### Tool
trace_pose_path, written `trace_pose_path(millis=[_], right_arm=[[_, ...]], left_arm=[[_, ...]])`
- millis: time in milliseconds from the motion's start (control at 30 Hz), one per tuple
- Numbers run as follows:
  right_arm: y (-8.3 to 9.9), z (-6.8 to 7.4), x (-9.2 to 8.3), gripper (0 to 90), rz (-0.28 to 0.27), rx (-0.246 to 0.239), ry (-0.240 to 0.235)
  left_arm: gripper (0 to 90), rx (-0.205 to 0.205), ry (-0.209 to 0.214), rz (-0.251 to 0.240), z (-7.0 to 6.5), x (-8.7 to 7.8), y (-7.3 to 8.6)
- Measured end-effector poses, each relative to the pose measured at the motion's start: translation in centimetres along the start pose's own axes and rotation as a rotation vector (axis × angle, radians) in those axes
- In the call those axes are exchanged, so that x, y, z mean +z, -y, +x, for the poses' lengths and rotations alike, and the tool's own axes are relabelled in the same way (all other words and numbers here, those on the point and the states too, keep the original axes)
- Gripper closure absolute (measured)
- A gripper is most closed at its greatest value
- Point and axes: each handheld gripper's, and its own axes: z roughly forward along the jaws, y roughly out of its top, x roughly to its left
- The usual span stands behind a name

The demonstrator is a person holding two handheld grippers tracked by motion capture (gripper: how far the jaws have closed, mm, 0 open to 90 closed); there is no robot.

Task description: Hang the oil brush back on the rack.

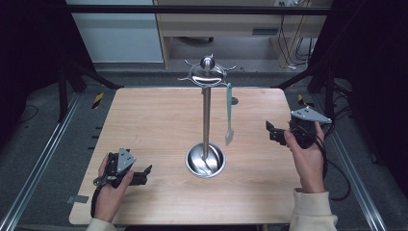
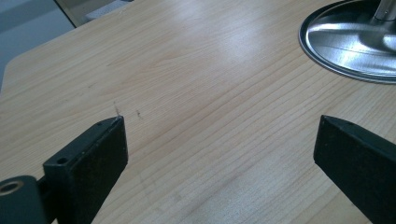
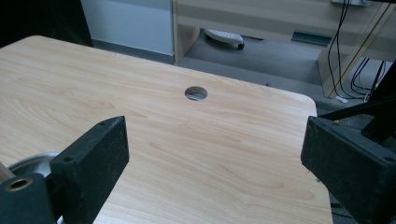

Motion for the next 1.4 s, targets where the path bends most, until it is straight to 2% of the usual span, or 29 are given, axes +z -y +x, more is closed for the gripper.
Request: trace_pose_path(millis=[233, 667, 1000, 1100, 1400], right_arm=[[1.6, -0.3, 1.5, 8.2, 0.044, -0.02, -0.009], [4.0, 0.0, 3.7, 8.8, 0.1, -0.067, -0.031], [6.0, 0.5, 5.4, 9.1, 0.173, -0.067, -0.07], [6.5, 0.7, 5.9, 9.2, 0.192, -0.085, -0.08], [7.8, 1.3, 7.0, 9.3, 0.229, -0.094, -0.115]], left_arm=[[2.5, 0.001, 0.004, 0.0, 0.0, 0.0, 0.0], [2.5, 0.002, 0.006, -0.002, 0.0, 0.0, 0.0], [2.5, 0.011, 0.009, 0.003, 0.0, 0.0, 0.0], [2.5, 0.012, 0.008, 0.002, 0.0, 0.0, -0.1], [2.5, 0.014, 0.006, 0.005, -0.1, 0.1, -0.1]])
